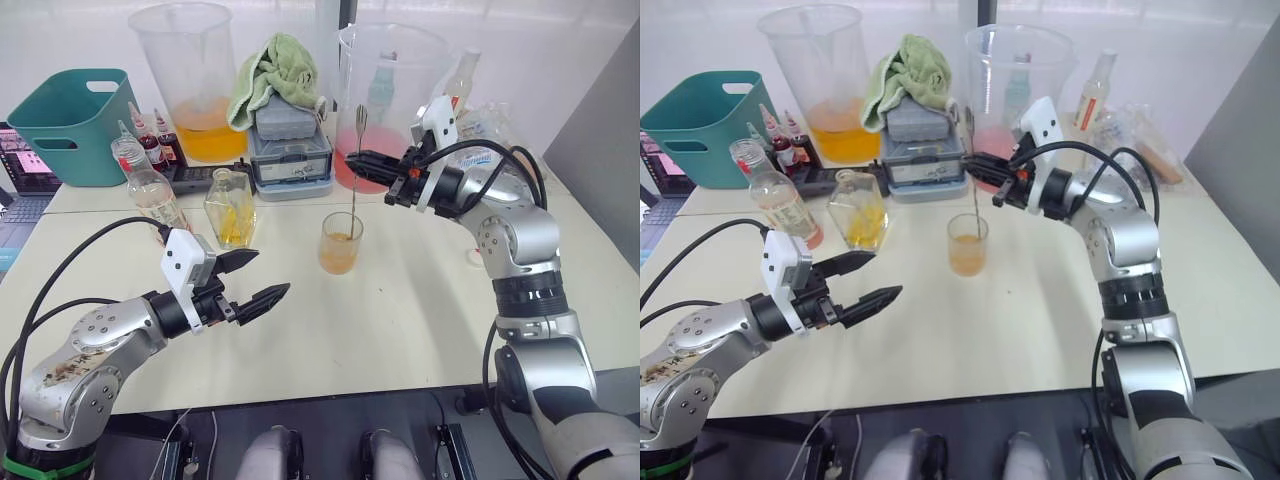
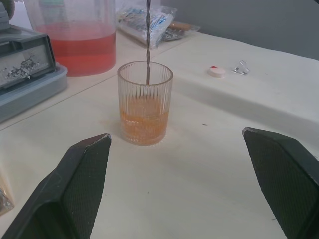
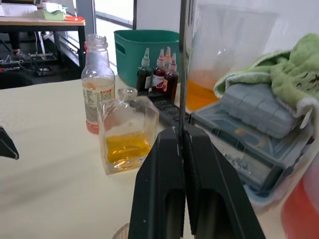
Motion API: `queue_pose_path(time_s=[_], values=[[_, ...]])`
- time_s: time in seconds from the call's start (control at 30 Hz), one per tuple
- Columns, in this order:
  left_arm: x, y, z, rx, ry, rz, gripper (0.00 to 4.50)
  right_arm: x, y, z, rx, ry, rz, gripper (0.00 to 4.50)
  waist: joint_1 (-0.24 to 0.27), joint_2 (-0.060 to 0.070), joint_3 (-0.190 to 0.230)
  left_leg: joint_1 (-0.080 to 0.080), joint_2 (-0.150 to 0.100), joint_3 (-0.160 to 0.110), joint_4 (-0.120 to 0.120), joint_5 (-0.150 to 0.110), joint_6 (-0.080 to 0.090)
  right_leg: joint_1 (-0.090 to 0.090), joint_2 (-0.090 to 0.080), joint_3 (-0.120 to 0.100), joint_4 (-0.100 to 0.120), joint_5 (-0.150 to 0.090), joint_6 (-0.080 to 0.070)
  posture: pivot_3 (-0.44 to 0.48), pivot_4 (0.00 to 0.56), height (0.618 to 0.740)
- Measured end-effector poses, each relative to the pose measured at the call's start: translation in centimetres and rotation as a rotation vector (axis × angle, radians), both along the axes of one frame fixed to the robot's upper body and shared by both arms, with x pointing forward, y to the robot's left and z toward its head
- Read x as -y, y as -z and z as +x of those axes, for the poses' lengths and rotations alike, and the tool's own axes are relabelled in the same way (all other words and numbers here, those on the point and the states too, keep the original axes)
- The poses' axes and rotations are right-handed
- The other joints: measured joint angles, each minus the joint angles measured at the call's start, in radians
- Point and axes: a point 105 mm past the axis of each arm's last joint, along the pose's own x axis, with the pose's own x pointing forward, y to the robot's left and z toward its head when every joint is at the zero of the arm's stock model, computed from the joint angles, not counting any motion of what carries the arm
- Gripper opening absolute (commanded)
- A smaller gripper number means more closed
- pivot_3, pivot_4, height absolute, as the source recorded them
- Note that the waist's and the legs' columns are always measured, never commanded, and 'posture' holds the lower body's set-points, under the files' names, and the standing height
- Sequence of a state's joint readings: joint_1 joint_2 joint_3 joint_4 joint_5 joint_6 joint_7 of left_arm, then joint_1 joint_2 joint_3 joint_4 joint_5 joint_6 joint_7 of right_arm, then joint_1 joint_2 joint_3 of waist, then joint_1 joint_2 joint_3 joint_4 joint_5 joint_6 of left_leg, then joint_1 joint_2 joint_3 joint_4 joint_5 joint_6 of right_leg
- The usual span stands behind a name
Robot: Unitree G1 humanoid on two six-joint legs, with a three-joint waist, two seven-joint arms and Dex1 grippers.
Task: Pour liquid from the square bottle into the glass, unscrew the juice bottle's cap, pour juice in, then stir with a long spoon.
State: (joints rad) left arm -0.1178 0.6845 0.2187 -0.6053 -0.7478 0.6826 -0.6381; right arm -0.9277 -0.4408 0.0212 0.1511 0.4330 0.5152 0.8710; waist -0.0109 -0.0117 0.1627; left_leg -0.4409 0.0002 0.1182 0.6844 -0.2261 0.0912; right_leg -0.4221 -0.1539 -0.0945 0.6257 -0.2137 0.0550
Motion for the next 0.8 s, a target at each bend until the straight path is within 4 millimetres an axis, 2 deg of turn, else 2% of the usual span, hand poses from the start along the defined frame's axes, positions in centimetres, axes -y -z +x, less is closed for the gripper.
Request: queue_pose_path(time_s=[0.17, 0.3, 0.53, 0.8], values=[[0.3, -0.1, 0.0, 0.004, 0.015, 0.005, 4.48, -1.5, -0.6, -2.0, -0.012, -0.083, 0.022, 0.00, -0.001, 0.000, 0.000, 0.000, 0.000, 0.000, 0.000, 0.000, 0.000, 0.000, 0.000, 0.000, 0.000, 0.000, 0.000, 0.000, 0.150, 0.739], [0.6, -0.3, 0.2, 0.012, 0.031, 0.006, 4.48, -2.8, -0.5, -2.2, -0.004, -0.097, 0.064, 0.00, 0.000, 0.000, 0.000, 0.000, 0.000, 0.000, 0.000, 0.000, 0.000, 0.000, 0.000, 0.000, 0.000, 0.000, 0.000, 0.000, 0.150, 0.739], [0.9, -0.5, 0.4, 0.019, 0.039, 0.015, 4.48, -3.9, -0.4, -1.0, 0.123, -0.046, 0.030, 0.00, -0.001, 0.000, 0.000, 0.000, 0.000, 0.000, 0.000, 0.000, -0.001, 0.000, 0.000, 0.000, 0.000, 0.000, 0.000, 0.000, 0.150, 0.739], [1.0, -0.4, 0.4, 0.018, 0.043, 0.019, 4.48, -2.9, -0.8, 0.4, 0.198, 0.005, -0.028, 0.00, 0.001, 0.000, 0.000, 0.000, -0.001, -0.001, 0.000, 0.000, -0.001, 0.001, 0.000, 0.000, 0.000, 0.000, 0.000, 0.000, 0.150, 0.739]])
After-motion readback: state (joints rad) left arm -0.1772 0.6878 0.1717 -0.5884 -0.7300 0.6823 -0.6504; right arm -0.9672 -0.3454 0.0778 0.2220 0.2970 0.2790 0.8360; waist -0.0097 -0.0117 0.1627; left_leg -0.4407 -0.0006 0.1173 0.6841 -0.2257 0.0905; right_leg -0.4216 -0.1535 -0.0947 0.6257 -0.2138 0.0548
